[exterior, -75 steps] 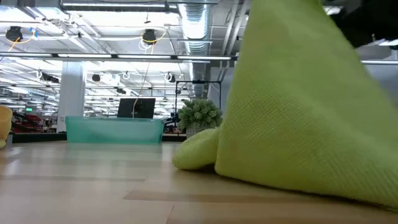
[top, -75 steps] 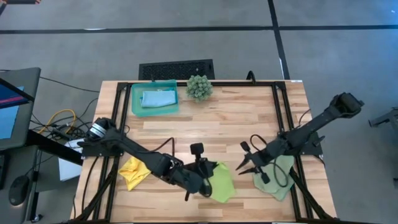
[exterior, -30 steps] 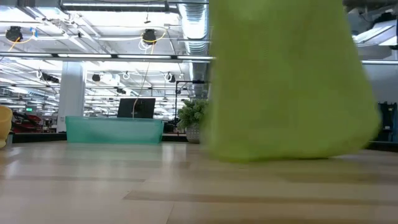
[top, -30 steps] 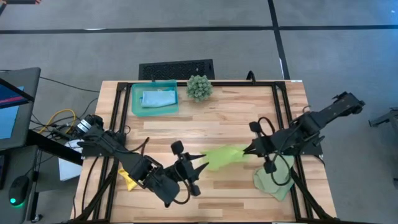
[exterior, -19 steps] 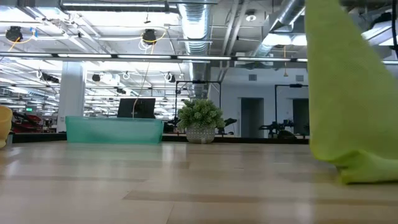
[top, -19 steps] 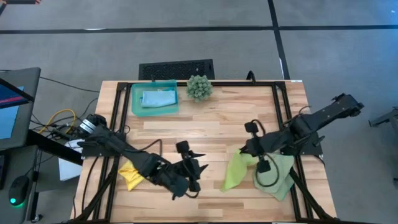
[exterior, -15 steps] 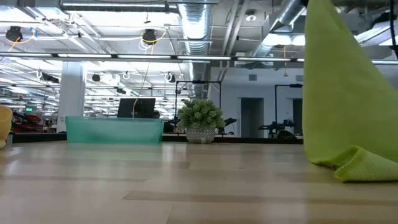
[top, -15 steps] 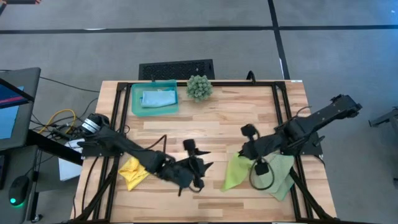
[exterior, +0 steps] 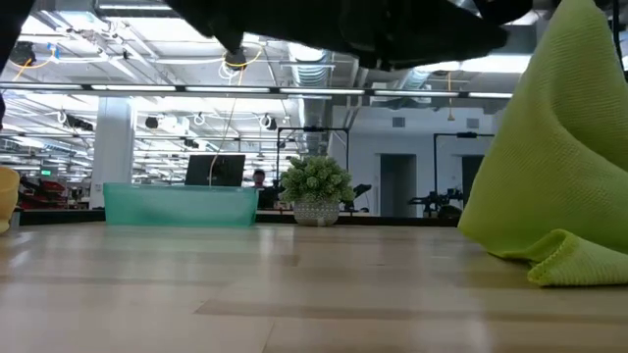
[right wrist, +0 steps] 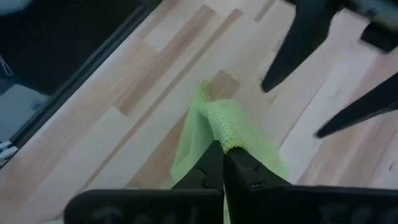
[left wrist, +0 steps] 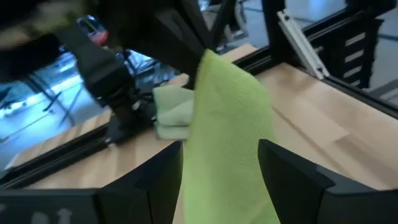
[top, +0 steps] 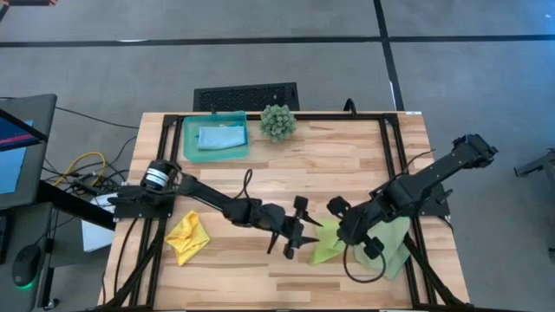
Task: Fold microfiber towels
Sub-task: Fold the light green microfiber cloth
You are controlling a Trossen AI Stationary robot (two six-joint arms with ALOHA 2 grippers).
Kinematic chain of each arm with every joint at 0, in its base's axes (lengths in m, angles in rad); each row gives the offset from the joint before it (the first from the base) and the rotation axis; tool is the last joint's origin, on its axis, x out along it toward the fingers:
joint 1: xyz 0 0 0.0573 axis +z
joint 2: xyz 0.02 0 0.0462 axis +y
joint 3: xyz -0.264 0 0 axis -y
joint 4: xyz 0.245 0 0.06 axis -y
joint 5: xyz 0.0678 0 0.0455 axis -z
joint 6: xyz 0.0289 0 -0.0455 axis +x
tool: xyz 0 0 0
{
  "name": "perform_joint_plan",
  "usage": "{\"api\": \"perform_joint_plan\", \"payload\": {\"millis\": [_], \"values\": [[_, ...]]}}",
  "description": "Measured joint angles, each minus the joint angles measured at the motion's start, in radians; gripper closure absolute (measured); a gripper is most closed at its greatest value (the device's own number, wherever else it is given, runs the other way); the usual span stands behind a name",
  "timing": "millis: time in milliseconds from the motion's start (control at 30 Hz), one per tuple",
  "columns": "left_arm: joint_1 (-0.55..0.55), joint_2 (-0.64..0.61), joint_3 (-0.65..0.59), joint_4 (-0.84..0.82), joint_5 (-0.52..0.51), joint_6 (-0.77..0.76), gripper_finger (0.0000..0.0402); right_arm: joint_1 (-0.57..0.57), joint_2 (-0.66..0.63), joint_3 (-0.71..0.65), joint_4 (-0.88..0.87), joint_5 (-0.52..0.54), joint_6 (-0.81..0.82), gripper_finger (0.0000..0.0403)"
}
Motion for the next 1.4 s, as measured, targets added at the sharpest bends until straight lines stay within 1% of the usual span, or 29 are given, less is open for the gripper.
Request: {"api": "perform_joint_plan", "payload": {"millis": [67,200,333,433,533,567,633,767,833,867,933,967,1000,1067,1167,1200,1233,1267,1300,1333,1367,1400], "values": [[0.000,0.040,0.010,0.037,0.015,-0.005,0.0200,0.005,0.000,0.000,0.000,0.001,0.000,0.0387],[-0.004,0.089,0.039,0.021,0.034,-0.027,0.0200,0.004,-0.005,0.000,0.005,0.002,0.000,0.0391],[-0.015,0.094,0.067,0.015,0.075,-0.044,0.0200,0.004,-0.013,0.000,0.006,0.004,0.000,0.0388],[-0.020,0.093,0.082,0.009,0.122,-0.078,0.0215,0.004,-0.012,0.000,0.004,0.004,0.001,0.0386],[-0.023,0.093,0.114,0.000,0.226,-0.086,0.0250,0.004,-0.012,0.000,0.003,0.004,0.003,0.0387],[-0.024,0.091,0.118,-0.013,0.243,-0.085,0.0265,0.005,-0.012,0.000,0.003,0.004,0.005,0.0388],[-0.029,0.092,0.123,-0.043,0.245,-0.084,0.0298,0.005,-0.012,0.000,0.002,0.004,0.011,0.0390],[-0.033,0.093,0.134,-0.043,0.237,-0.056,0.0370,0.020,-0.012,0.000,0.007,0.004,0.011,0.0389],[-0.040,0.092,0.134,-0.062,0.190,-0.020,0.0393,0.032,-0.012,0.000,0.008,0.004,0.010,0.0387],[-0.047,0.092,0.133,-0.070,0.133,-0.001,0.0394,0.038,-0.014,0.000,0.008,0.010,0.010,0.0387],[-0.067,0.069,0.134,-0.122,-0.022,0.046,0.0395,0.049,-0.030,0.000,0.007,0.071,0.009,0.0389],[-0.079,0.048,0.149,-0.173,-0.115,0.067,0.0397,0.049,-0.039,0.001,0.007,0.125,0.006,0.0390],[-0.092,0.022,0.164,-0.229,-0.220,0.079,0.0399,0.045,-0.050,0.001,0.001,0.203,-0.004,0.0392],[-0.116,-0.028,0.204,-0.354,-0.458,0.080,0.0400,0.024,-0.076,0.000,-0.018,0.398,-0.024,0.0394],[-0.155,-0.072,0.245,-0.498,-0.865,0.071,0.0401,-0.040,-0.115,0.000,0.016,0.764,-0.118,0.0392],[-0.167,-0.080,0.253,-0.531,-0.999,0.073,0.0401,-0.065,-0.124,0.000,0.054,0.892,-0.160,0.0390],[-0.179,-0.085,0.259,-0.538,-1.112,0.081,0.0401,-0.092,-0.132,0.000,0.117,1.035,-0.211,0.0389],[-0.191,-0.095,0.260,-0.545,-1.211,0.094,0.0401,-0.116,-0.138,0.000,0.191,1.164,-0.271,0.0388],[-0.204,-0.102,0.261,-0.552,-1.288,0.104,0.0401,-0.137,-0.144,0.000,0.269,1.255,-0.345,0.0388],[-0.217,-0.106,0.261,-0.558,-1.340,0.111,0.0401,-0.158,-0.147,0.002,0.344,1.282,-0.418,0.0389],[-0.228,-0.106,0.261,-0.569,-1.378,0.113,0.0401,-0.176,-0.147,0.002,0.403,1.260,-0.475,0.0390],[-0.234,-0.106,0.261,-0.584,-1.395,0.114,0.0401,-0.188,-0.146,0.002,0.435,1.198,-0.502,0.0391]]}}
